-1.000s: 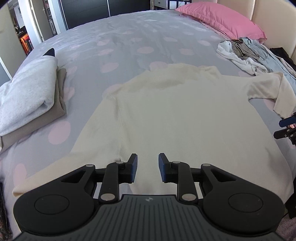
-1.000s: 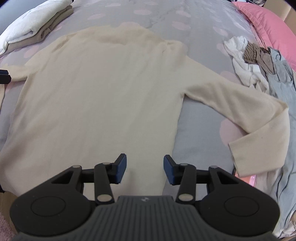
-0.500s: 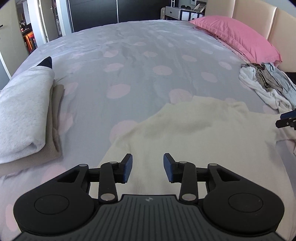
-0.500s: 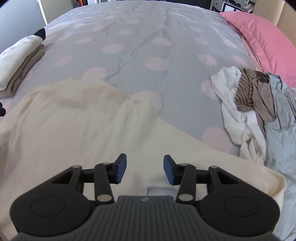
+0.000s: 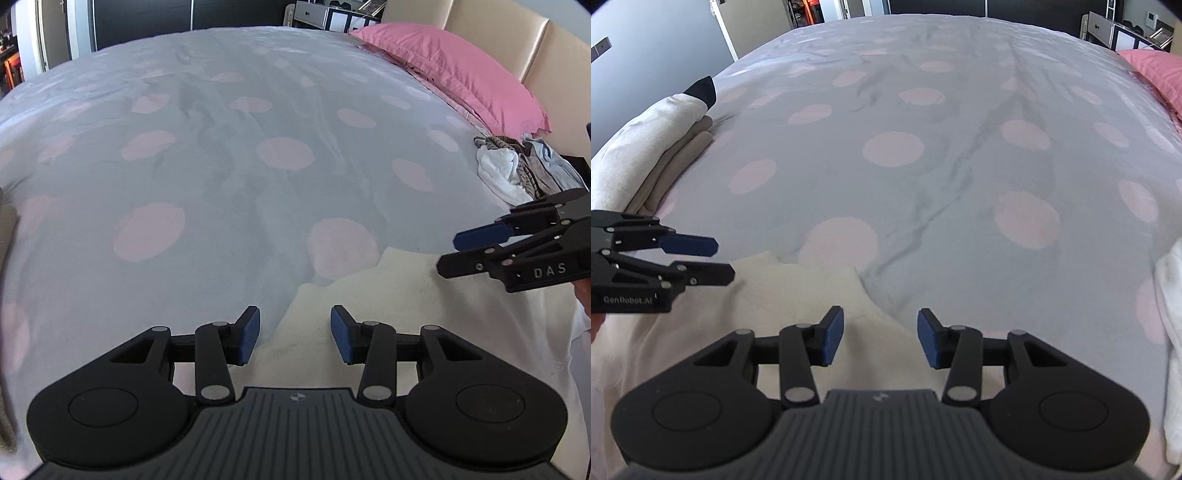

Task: Fold clothes

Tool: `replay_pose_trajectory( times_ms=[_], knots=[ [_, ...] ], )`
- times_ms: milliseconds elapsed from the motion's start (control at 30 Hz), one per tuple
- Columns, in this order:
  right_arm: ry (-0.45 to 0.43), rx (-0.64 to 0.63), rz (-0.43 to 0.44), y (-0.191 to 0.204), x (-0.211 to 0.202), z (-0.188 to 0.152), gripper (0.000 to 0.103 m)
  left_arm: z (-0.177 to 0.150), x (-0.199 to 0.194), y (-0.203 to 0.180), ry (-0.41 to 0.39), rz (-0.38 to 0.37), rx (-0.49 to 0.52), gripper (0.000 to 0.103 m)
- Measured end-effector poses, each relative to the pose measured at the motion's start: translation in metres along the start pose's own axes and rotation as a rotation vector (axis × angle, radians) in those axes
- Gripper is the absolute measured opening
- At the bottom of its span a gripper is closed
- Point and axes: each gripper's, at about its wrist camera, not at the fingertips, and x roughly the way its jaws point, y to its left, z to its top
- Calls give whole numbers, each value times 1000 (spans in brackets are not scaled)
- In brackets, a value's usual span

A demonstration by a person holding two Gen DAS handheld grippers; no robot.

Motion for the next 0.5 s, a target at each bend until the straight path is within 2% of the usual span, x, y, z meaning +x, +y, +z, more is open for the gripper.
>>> replay_pose_trajectory(
  times_ms=[133, 167, 200, 233, 300, 367, 433, 500],
  knots=[
    [39, 20, 62, -3, 30, 11, 45, -7, 11, -1, -8, -57, 0, 39],
    [48, 20, 85, -2, 33, 11, 34, -8, 11, -2, -21, -70, 5, 23],
    [45, 12, 95, -1, 33, 11, 24, -8, 11, -2, -32, -85, -4, 14],
    [38, -2, 98, 1, 31, 11, 11, -8, 10, -1, -42, -101, -17, 10],
    [25, -28, 103, 4, 27, 10, 10, -8, -1, -6, -106, -101, 21, 9],
    [-28, -55, 96, 6, 14, 12, 9, -8, -13, -13, -169, -96, 64, 9],
    [-53, -61, 94, 5, 8, 15, 9, -7, -12, -15, -167, -69, 74, 9],
    [-41, -52, 82, 5, 14, 17, 9, -6, -1, -16, -134, -41, 52, 9]
  ],
)
